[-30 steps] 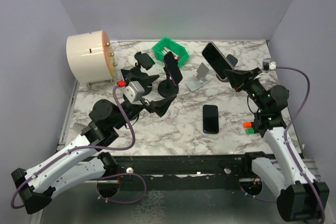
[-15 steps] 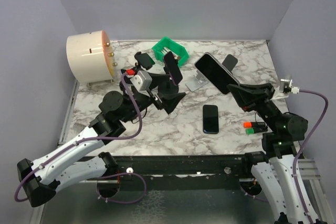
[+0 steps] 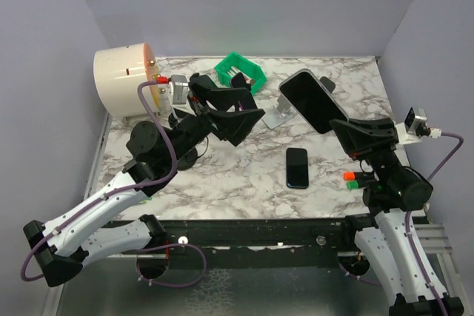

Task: Remove the phone from the phone stand
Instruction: Place the phone at the center of the board.

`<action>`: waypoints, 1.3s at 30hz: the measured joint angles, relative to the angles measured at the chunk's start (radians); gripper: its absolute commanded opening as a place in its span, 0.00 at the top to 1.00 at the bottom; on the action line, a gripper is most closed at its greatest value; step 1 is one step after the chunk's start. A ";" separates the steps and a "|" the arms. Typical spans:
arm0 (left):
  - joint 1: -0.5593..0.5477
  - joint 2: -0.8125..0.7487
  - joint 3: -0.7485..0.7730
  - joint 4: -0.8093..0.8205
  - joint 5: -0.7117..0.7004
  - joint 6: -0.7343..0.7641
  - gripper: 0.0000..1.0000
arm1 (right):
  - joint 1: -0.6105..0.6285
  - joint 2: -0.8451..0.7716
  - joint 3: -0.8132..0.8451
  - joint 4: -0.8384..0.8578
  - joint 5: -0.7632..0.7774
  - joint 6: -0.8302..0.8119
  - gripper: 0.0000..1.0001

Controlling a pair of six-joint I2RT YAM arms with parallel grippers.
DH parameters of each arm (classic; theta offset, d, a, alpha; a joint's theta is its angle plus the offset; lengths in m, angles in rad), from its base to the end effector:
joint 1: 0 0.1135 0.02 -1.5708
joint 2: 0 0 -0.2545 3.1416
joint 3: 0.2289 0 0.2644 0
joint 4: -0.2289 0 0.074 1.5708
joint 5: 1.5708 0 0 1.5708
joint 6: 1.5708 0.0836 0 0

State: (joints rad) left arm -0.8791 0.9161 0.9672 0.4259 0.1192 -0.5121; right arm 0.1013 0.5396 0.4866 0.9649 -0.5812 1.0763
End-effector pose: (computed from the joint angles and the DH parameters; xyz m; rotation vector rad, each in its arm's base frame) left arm 0.1573 -0.2055 0.4605 0.3309 1.1454 -1.3033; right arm 0.1447 0.0608 0.4043 -0.2100 0.8921 1.2920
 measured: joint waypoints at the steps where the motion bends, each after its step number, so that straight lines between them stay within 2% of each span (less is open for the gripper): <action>1: 0.000 0.011 0.011 0.010 0.000 -0.012 0.01 | 0.000 0.008 0.000 0.036 0.004 0.023 1.00; 8: 0.000 0.145 0.105 0.104 0.058 -0.099 0.01 | 0.000 0.039 0.000 0.187 0.035 0.125 1.00; 16: -0.013 0.274 0.176 0.218 0.189 -0.170 0.10 | 0.000 0.058 0.000 0.257 0.064 0.174 1.00; 20: -0.027 0.308 0.194 0.267 0.244 -0.185 0.17 | 0.000 0.079 0.000 0.286 0.075 0.193 1.00; 25: -0.042 0.336 0.209 0.321 0.286 -0.193 0.34 | 0.000 0.104 0.000 0.299 0.077 0.213 1.00; 34: -0.067 0.408 0.254 0.388 0.305 -0.231 0.39 | 0.000 0.112 0.000 0.300 0.085 0.218 1.00; 39: -0.083 0.442 0.269 0.393 0.308 -0.241 0.47 | 0.002 0.107 -0.009 0.300 0.087 0.218 1.00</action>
State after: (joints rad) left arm -0.9623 1.3582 1.2366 0.8188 0.4271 -0.7528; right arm 0.1036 0.6468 0.4774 1.2648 -0.4946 1.2942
